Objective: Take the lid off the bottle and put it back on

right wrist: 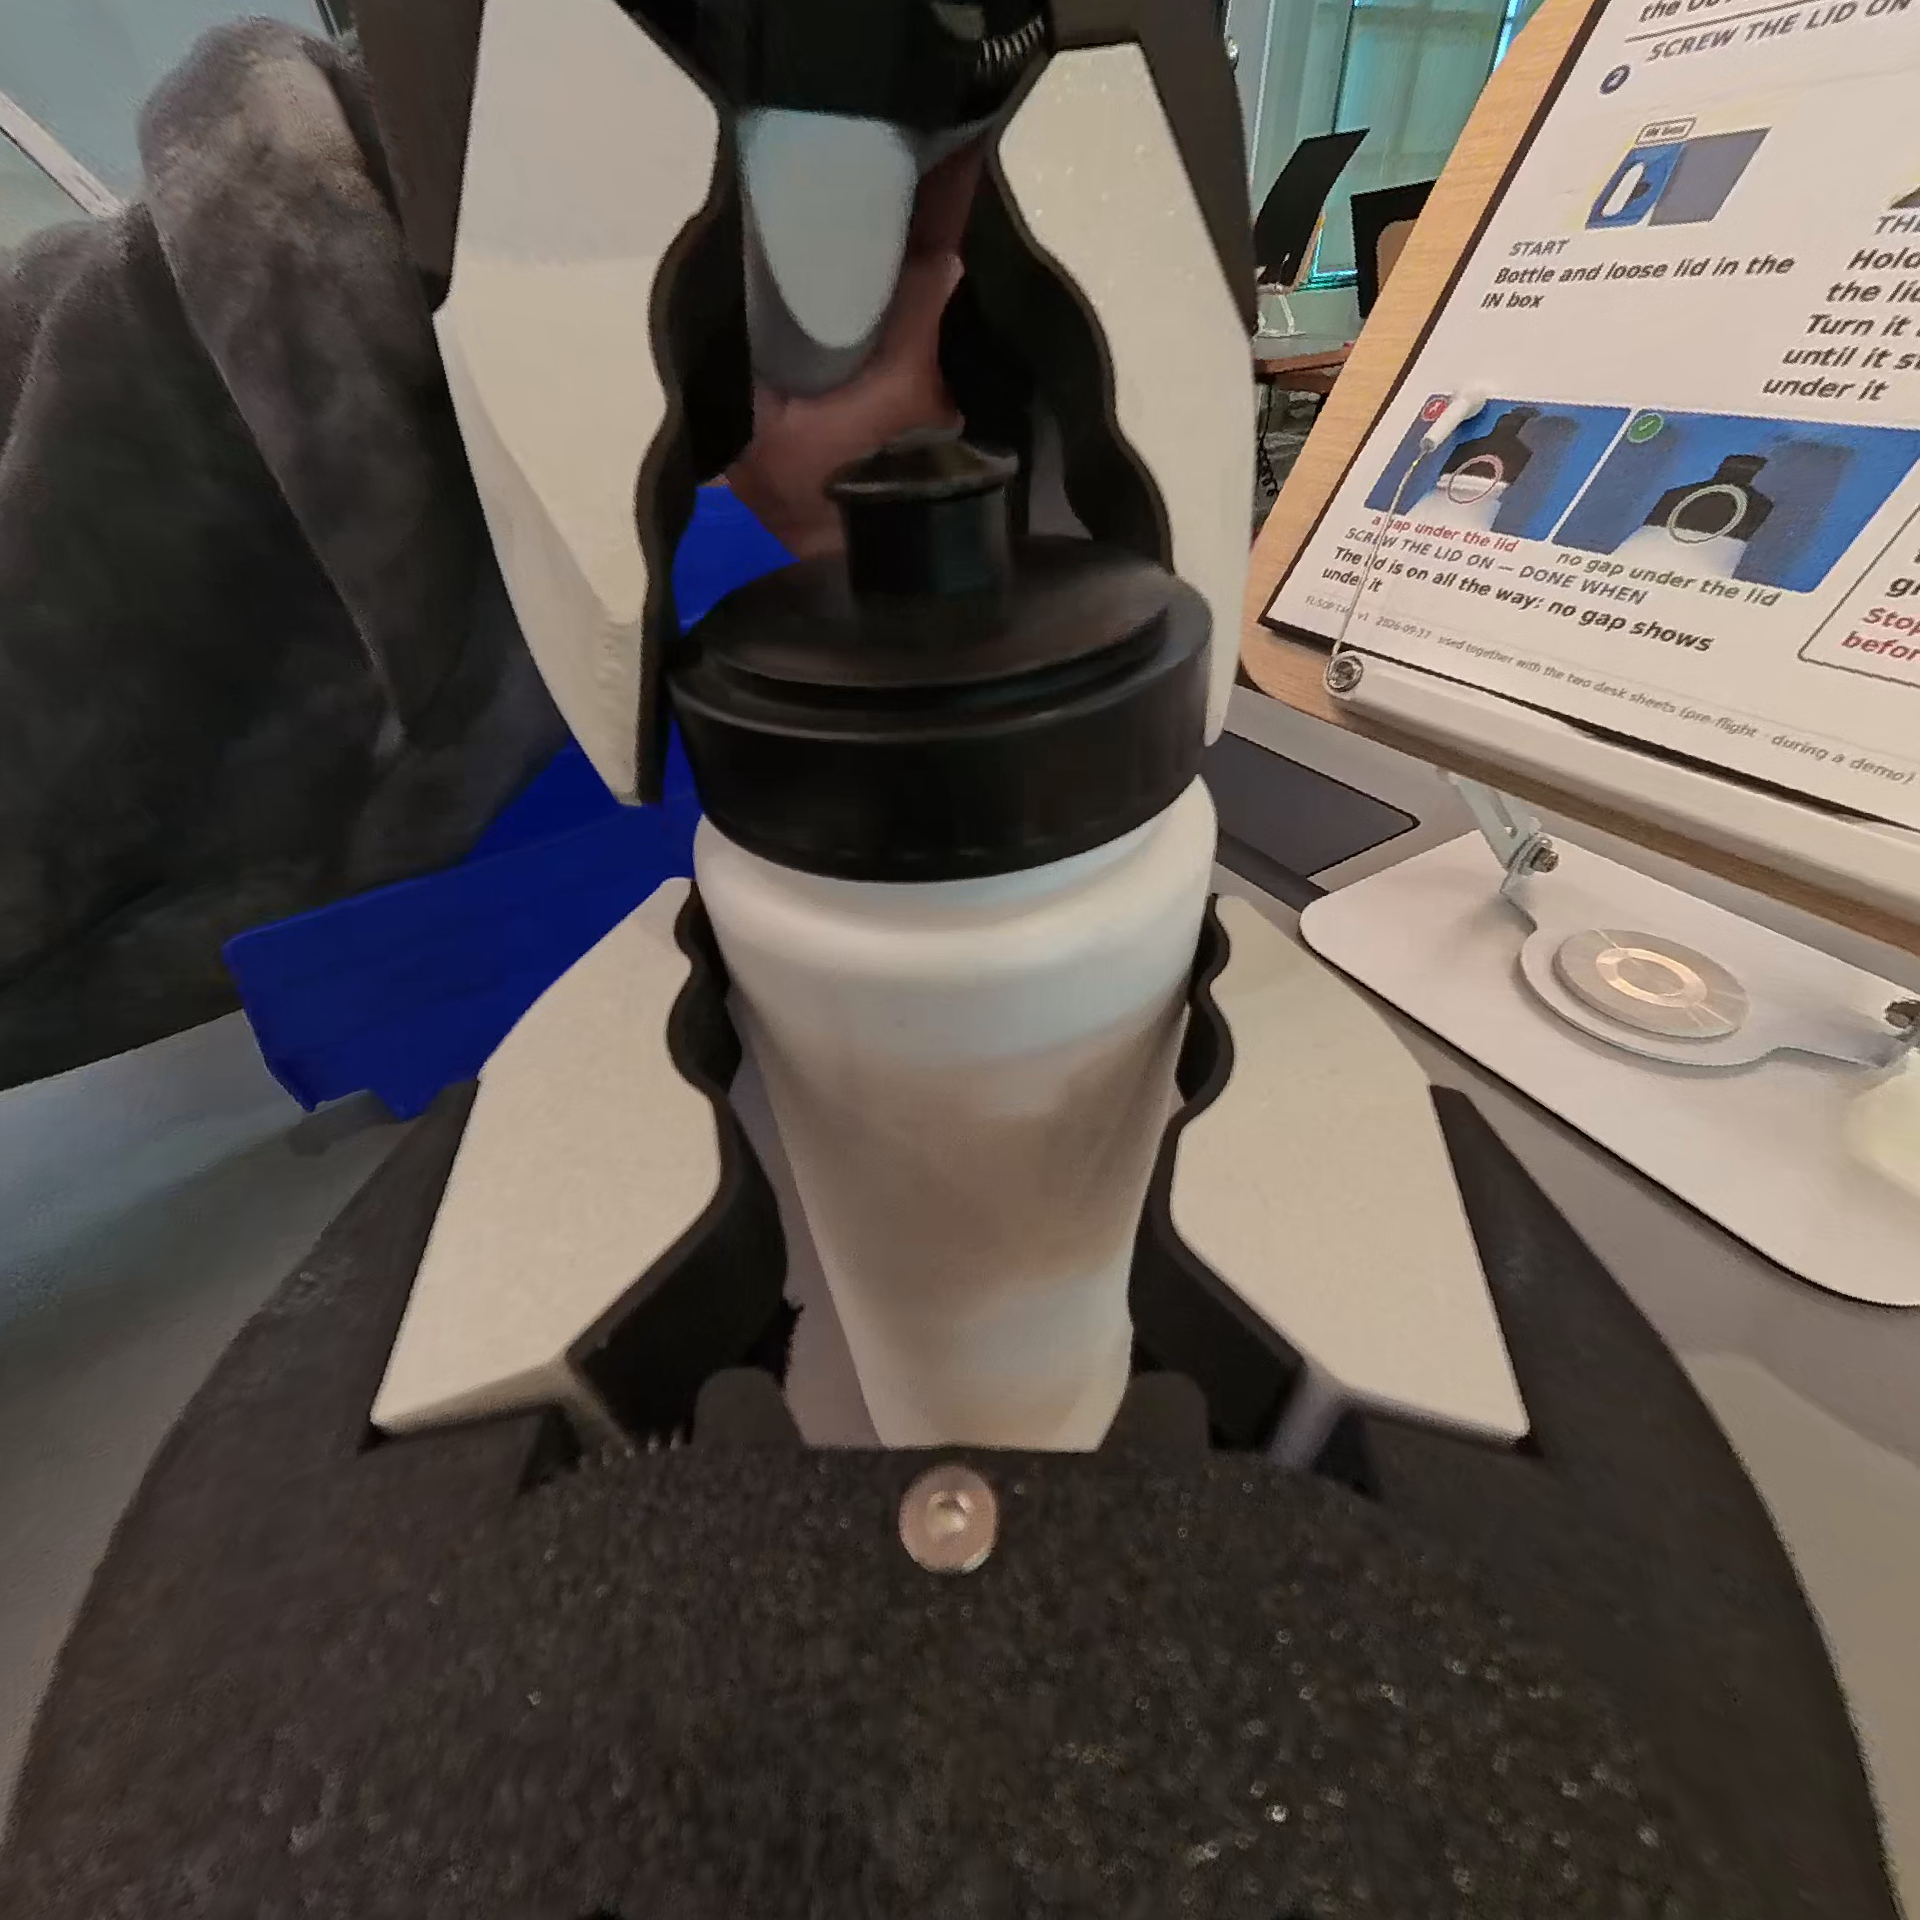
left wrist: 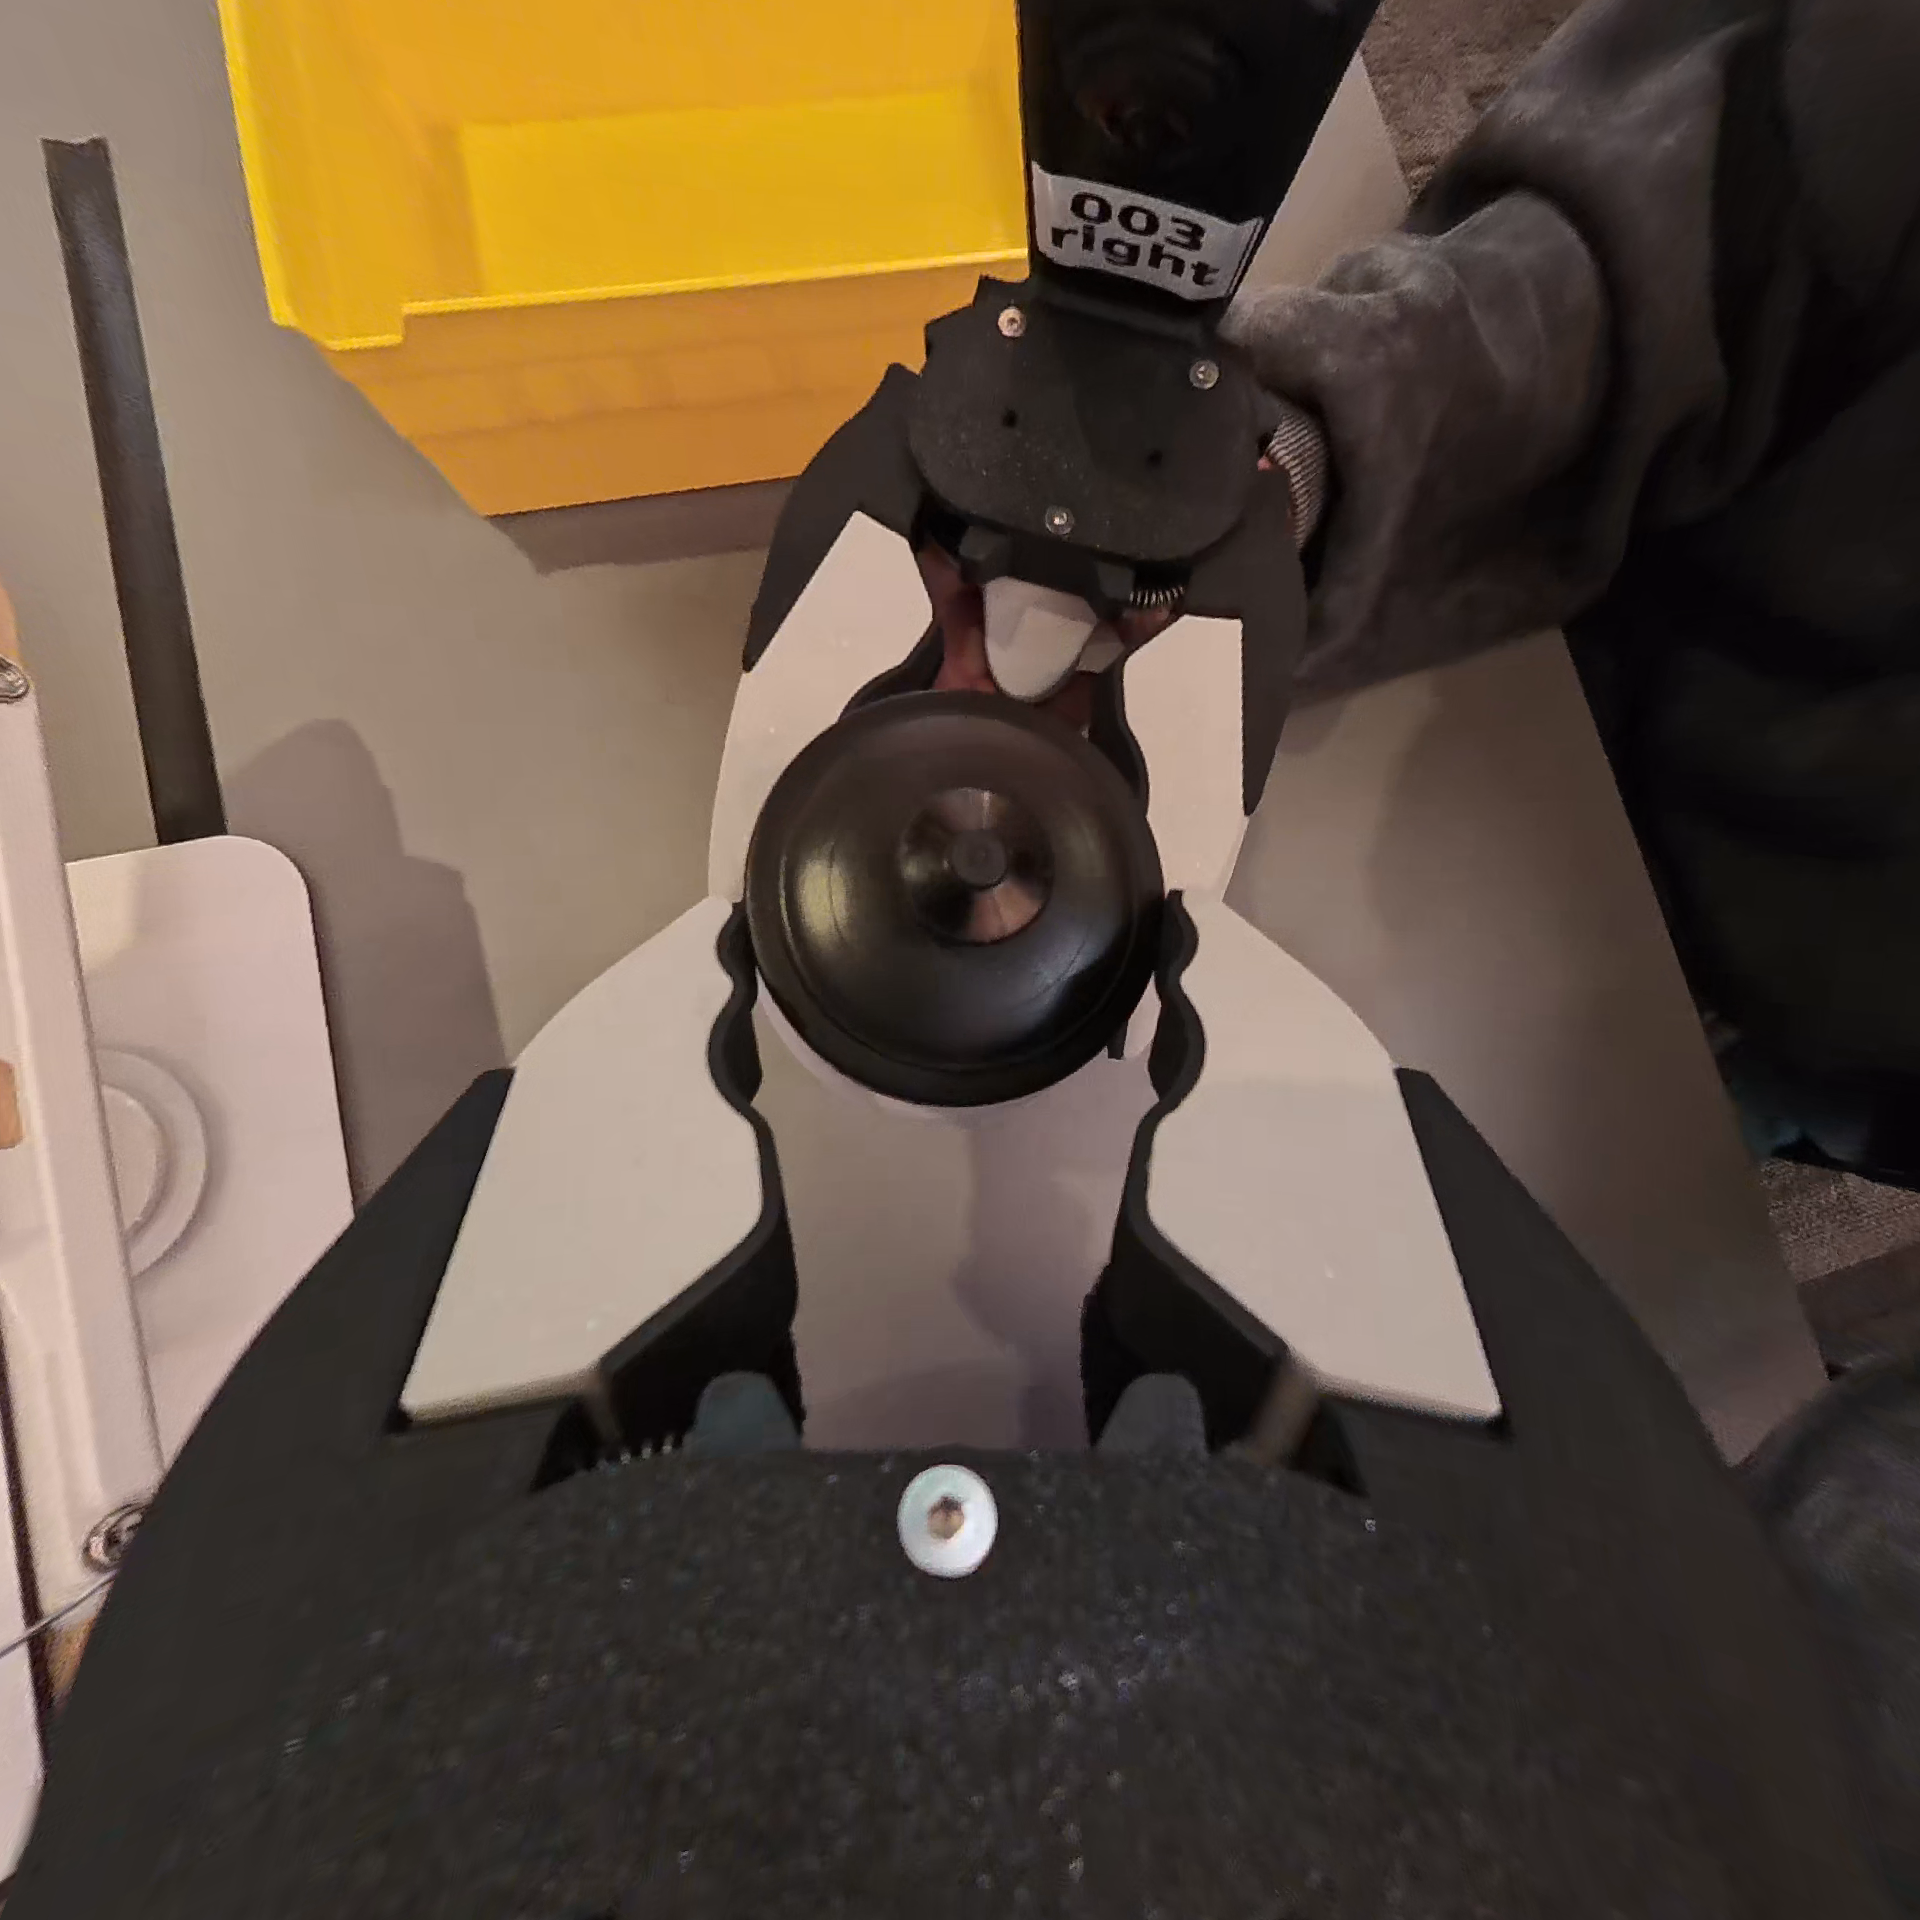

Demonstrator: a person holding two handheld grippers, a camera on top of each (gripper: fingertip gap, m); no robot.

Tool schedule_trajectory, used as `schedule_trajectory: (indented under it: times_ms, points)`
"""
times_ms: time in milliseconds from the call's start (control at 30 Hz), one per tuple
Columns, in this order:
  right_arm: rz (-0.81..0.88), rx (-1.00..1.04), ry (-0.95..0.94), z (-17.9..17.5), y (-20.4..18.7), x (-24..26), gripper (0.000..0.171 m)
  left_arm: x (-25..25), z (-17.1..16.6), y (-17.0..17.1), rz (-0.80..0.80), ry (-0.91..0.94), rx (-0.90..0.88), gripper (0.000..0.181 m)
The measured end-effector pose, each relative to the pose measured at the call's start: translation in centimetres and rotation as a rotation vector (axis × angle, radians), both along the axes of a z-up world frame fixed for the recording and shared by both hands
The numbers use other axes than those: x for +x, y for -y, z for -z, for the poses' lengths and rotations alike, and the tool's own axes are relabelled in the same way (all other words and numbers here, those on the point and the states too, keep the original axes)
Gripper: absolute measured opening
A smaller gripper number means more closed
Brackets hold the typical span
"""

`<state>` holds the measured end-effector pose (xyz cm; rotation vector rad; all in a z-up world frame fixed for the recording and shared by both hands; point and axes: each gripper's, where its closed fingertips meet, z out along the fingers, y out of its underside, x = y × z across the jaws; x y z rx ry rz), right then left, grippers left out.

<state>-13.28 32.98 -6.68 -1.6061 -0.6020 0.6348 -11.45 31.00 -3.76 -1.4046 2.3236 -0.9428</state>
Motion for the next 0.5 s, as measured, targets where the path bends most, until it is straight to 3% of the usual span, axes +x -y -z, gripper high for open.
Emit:
schedule_trajectory:
  times_ms: [200, 300, 500]
  points:
    - [-0.001, 0.009, -0.012, -0.1, 0.0, 0.0, 0.085, 0.1, -0.3, 0.0, -0.173, 0.085, -0.046, 0.073]
    - [0.008, 0.012, -0.021, -0.1, 0.0, 0.0, 0.085, 0.4, -1.9, 0.0, -0.387, 0.228, -0.115, 0.088]
    - [0.02, 0.023, -0.014, -0.1, 0.1, -0.1, 0.085, 0.5, -3.5, -1.5, -0.949, 0.514, -0.176, 0.092]
